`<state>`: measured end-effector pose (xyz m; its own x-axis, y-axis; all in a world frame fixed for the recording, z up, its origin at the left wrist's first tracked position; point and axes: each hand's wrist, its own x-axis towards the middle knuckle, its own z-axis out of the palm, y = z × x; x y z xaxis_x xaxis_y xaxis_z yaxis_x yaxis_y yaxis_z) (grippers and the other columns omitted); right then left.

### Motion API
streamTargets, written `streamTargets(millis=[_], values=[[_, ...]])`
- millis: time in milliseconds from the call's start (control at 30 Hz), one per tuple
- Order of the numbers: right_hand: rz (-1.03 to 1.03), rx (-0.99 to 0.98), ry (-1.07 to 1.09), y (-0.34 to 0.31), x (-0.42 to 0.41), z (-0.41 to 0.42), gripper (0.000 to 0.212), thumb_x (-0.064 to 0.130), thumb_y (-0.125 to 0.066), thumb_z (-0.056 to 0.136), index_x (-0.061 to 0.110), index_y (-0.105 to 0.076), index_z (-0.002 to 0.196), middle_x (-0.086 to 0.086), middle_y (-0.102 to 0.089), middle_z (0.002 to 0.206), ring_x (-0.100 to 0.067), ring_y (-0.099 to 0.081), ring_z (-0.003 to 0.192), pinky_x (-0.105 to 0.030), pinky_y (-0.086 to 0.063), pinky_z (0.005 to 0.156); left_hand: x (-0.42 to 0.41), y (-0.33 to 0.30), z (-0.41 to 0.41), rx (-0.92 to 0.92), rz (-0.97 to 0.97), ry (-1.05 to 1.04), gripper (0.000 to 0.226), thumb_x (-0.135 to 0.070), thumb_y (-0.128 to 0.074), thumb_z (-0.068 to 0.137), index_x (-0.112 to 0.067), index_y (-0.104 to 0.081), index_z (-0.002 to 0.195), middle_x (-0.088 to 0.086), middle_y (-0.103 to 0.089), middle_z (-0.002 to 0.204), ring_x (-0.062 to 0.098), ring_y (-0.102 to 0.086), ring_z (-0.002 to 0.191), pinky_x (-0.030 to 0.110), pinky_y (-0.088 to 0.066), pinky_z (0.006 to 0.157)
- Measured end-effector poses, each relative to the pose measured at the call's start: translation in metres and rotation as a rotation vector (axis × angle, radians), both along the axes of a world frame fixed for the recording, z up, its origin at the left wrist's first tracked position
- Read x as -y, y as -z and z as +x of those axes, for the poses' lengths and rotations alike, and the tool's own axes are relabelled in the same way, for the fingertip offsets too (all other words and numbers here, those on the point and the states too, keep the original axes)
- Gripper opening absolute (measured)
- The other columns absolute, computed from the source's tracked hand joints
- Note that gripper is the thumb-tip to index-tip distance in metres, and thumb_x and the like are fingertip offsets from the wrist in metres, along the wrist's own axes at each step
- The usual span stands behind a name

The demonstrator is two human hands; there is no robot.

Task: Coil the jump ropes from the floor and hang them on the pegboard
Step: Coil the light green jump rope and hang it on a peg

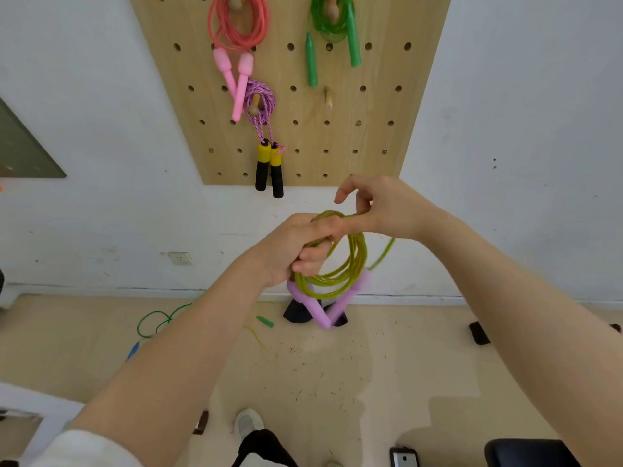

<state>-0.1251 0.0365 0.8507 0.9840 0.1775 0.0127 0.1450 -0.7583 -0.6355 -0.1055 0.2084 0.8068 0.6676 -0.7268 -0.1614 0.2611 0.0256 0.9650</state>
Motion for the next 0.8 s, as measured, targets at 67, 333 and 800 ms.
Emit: streamTargets(millis=[67,333,800], values=[[0.125,-0.003,-0.03,0.005,-0.001,0.0,0.035,0.042,-0.069,0.076,0.028,-0.062,0.107,0.005,-0.057,0.087,-0.004,-0.054,0.078,-0.023,-0.042,0.079,-0.002,-0.001,0.002,-0.035,-0.088,0.031,0.036,-0.033,-0.075,0.07,-0.01,-0.047,0.068,-0.009,-0.031,0.034,0.003,-0.024,0.024,0.01,-0.025,0.031],[0.467,-0.249,0.18,0.053,-0.01,0.0,0.029,0.029,-0.037,0.099,0.018,-0.062,0.087,0.006,-0.055,0.066,-0.012,-0.037,0.049,-0.025,-0.032,0.049,-0.001,0.005,0.007,-0.342,-0.769,-0.448,0.029,-0.034,-0.046,0.092,-0.016,-0.047,0.069,-0.008,-0.033,0.032,0.001,-0.031,0.025,0.013,-0.03,0.033],[-0.285,-0.434,-0.129,0.047,-0.022,-0.006,0.028,0.024,-0.054,0.09,0.008,-0.052,0.113,-0.005,-0.061,0.088,-0.015,-0.054,0.066,-0.026,-0.047,0.062,0.005,0.021,0.017,0.215,0.084,-0.815,0.032,-0.019,-0.054,0.092,-0.014,-0.044,0.062,-0.007,-0.044,0.044,0.009,-0.037,0.04,0.022,-0.034,0.043]])
